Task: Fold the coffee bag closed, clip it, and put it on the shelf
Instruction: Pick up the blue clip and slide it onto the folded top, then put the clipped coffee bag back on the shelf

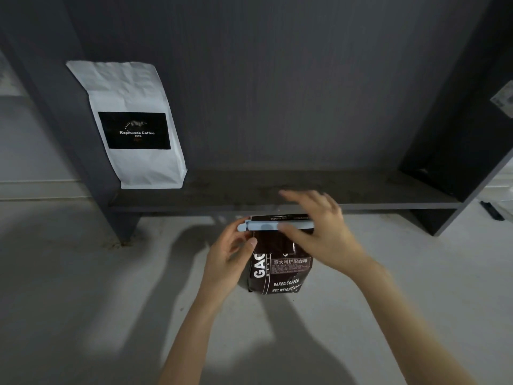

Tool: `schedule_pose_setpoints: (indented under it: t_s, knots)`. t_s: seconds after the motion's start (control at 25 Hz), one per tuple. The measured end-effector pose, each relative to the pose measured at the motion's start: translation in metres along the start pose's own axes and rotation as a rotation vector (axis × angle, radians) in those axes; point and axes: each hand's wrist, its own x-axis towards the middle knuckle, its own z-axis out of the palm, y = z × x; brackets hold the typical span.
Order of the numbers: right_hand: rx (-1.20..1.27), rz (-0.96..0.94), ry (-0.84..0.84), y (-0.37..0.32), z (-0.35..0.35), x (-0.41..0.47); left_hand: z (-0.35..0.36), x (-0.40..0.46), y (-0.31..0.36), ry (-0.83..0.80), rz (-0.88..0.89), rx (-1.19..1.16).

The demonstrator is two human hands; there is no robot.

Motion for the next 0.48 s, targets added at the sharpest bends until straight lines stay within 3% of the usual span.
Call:
schedule_pose_setpoints:
  t_s: [0.12,0.2,0.32,0.48]
  knots:
    - [0.287,0.213,0.223,0.02,-0.011,-0.014,-0.001,-0.001,-0.006,-0.046,-0.014,0.028]
    - [0.424,0.384,0.268,0.037,-0.001,-0.028,0.0,-0.002,-0.012,-0.047,-0.038,0.044]
    - [0.517,0.52,0.125,0.056,0.03,-0.048,0.0,-0.005,-0.023,-0.066,-0.076,0.091]
    - [0.524,0.535,-0.023,0.067,0.059,-0.063,0.0,-0.007,-0.036,-0.113,-0.122,0.121]
